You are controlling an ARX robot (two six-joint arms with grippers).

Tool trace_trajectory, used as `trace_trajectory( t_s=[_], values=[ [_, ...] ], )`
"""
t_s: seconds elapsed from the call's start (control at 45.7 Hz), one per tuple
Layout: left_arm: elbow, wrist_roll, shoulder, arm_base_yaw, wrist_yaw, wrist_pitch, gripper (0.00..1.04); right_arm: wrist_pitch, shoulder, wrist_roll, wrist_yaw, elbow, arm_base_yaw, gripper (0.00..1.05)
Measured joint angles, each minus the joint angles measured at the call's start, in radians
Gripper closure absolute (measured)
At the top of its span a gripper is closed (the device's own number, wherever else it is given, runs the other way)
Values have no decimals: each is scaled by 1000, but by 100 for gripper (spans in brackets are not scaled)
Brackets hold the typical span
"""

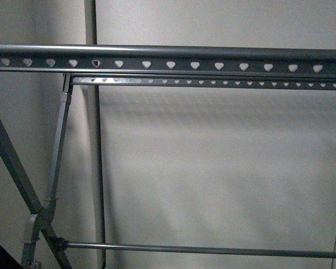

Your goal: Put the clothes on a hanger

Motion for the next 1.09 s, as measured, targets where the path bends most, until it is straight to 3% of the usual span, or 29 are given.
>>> trace_trajectory(
  t_s=[0.504,0.591,0.635,0.766,0.854,1.095],
  values=[
    [0,2,1,2,6,0,7,0,0,0,0,0,0,7],
    [8,39,85,74,188,61,7,0,0,0,1,0,0,7],
    [24,38,160,105,200,106,7,0,0,0,-2,0,0,7],
    [186,-75,470,192,74,125,7,0,0,0,3,0,0,7],
    [367,-241,689,218,-21,77,7,0,0,0,2,0,0,7],
    [628,-497,959,265,-158,18,7,0,0,0,2,0,0,7]
  ],
)
